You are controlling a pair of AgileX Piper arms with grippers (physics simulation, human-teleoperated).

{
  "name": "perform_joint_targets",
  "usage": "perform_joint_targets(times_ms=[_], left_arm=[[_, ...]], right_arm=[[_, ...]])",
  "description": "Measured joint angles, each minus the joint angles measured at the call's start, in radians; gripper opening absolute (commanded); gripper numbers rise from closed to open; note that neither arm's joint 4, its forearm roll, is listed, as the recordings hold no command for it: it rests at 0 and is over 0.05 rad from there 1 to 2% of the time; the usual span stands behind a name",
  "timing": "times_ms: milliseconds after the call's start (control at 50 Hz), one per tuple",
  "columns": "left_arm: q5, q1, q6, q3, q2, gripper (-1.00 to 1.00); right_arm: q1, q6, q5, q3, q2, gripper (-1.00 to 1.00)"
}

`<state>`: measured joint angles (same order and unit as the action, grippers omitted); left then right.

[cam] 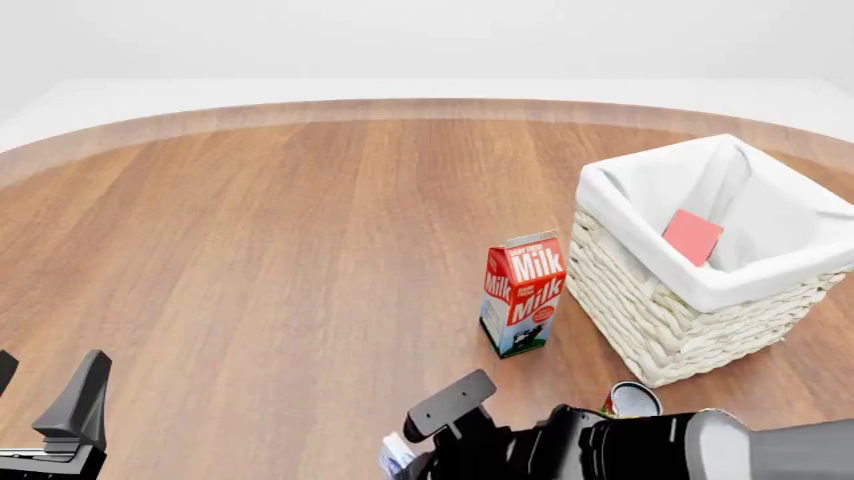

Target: Pick up the cream cheese box and the butter, and put them in the basket.

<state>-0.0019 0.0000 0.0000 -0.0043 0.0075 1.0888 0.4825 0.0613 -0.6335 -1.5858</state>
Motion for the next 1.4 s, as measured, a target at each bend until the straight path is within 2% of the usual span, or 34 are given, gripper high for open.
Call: perform_joint_targets(times_ms=[480, 920, 1160, 1400], left_arm=[[0.000, 0.000, 0.000, 0.000, 0.000, 1.00], [0.000, 0.000, 0.000, 0.000, 0.000, 1.00], [0.000, 0.000, 0.000, 0.000, 0.000, 1.00], [0.000, 0.000, 0.000, 0.000, 0.000, 1.00]], right_arm=[[-0.088, -0.183, 0.300, -0.233, 0.089, -1.00], [-0.192, -0.386, 0.540, -0.441, 0.181, -1.00], [-0.273, -0.502, 0.630, -0.519, 0.244, -1.00], [-0.364, -0.589, 0.684, -0.557, 0.313, -1.00]])
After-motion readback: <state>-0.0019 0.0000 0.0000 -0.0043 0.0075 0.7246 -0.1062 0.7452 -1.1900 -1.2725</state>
